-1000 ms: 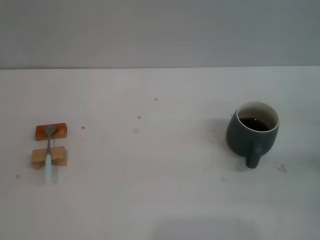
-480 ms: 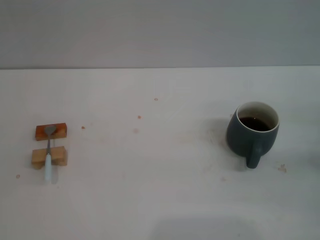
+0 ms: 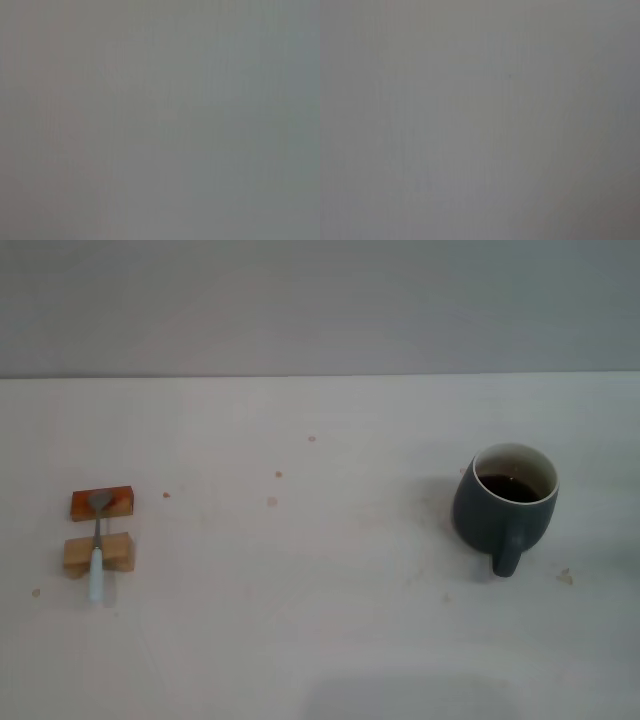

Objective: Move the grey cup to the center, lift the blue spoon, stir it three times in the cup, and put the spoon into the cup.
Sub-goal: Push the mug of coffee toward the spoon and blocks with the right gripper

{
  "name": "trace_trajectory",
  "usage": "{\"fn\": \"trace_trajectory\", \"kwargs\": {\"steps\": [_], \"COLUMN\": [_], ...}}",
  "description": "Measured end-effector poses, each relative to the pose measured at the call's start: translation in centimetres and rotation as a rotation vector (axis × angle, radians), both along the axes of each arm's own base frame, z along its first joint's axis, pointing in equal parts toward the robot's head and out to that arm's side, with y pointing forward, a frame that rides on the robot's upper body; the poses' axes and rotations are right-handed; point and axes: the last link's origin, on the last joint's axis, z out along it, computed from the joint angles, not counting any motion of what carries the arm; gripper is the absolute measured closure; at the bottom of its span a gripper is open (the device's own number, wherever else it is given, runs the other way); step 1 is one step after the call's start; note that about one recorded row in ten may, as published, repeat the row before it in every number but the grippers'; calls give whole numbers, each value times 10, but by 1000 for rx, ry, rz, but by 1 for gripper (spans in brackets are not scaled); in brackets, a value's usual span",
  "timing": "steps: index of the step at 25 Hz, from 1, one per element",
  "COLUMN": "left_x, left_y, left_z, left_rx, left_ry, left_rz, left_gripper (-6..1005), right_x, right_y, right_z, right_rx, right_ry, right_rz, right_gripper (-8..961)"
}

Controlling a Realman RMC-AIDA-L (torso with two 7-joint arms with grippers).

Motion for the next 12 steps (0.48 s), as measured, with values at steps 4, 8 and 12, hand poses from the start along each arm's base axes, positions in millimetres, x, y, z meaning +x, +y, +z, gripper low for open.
{"fn": "trace_trajectory", "kwargs": {"steps": [4, 8, 12], "left_x": [0, 0, 0], "left_y": [0, 0, 0], "left_z": [0, 0, 1], "left_rx": [0, 0, 1], "left_ry": [0, 0, 1], "left_rz": [0, 0, 0], "left_gripper": [313, 313, 312], "right_x": [0, 1, 3], "right_y": [0, 0, 0], "right_z": [-2, -5, -6], "right_rx": [-2, -33, -48], "right_ry": [2, -7, -8], "right_rz": [0, -6, -15], "right_gripper": [370, 537, 664]}}
